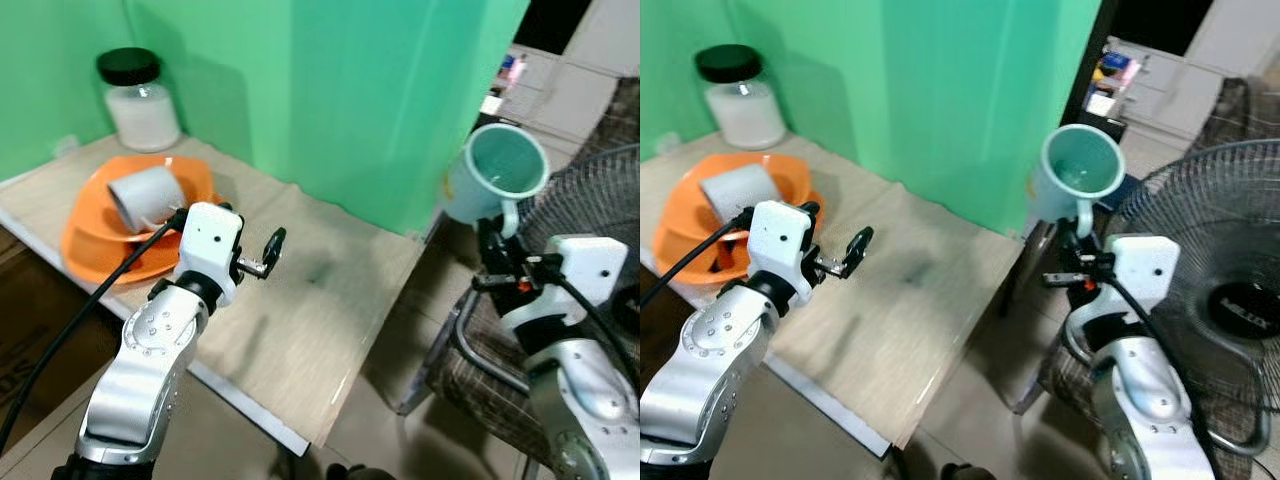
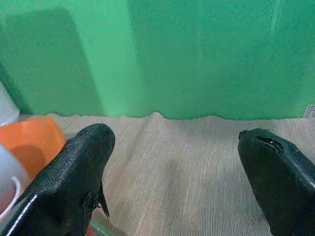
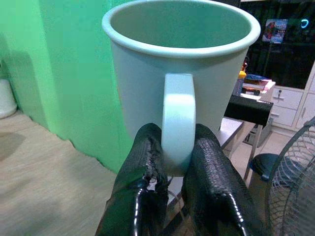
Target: Setting the table
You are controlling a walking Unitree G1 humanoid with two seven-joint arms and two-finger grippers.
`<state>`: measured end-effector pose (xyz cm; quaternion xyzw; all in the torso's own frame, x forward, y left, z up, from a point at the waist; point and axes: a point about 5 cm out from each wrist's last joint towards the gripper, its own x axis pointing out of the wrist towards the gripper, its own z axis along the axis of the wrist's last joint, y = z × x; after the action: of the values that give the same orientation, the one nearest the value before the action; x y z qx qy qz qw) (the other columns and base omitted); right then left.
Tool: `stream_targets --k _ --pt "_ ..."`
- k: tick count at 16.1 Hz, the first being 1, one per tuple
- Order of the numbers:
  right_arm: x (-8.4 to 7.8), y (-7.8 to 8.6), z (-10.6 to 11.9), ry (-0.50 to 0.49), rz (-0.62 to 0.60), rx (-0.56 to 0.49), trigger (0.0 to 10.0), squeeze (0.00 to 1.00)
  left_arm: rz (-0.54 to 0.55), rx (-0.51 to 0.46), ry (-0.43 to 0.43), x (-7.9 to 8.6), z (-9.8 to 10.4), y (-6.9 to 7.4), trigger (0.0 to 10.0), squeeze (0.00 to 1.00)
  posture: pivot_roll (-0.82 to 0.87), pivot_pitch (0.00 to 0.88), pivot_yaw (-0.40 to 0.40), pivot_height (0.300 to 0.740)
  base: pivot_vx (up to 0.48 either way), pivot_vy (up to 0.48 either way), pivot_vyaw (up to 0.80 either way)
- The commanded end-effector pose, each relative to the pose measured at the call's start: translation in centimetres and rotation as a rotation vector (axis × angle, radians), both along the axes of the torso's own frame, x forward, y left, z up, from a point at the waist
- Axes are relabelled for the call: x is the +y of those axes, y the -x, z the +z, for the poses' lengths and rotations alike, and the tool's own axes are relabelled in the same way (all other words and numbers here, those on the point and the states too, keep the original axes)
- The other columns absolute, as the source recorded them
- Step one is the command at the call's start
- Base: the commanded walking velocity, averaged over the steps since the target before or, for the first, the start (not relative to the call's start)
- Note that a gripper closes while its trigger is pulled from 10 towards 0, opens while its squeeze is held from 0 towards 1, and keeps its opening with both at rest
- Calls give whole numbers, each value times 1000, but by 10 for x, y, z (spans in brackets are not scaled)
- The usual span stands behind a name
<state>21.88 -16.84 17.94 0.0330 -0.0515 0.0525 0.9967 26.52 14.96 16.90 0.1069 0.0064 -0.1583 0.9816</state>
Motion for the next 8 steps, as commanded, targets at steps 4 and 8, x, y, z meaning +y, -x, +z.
stream_targets --k 4,8 --pt "1 -4 -7 9 -3 67 10000 0 -3 -28 24 1 6 -1 10000 0 70 0 -47 740 0 0 -800" --pt "3 -4 -7 11 7 79 10000 0 16 -18 56 -1 7 -1 10000 0 69 0 -46 740 0 -80 -800"
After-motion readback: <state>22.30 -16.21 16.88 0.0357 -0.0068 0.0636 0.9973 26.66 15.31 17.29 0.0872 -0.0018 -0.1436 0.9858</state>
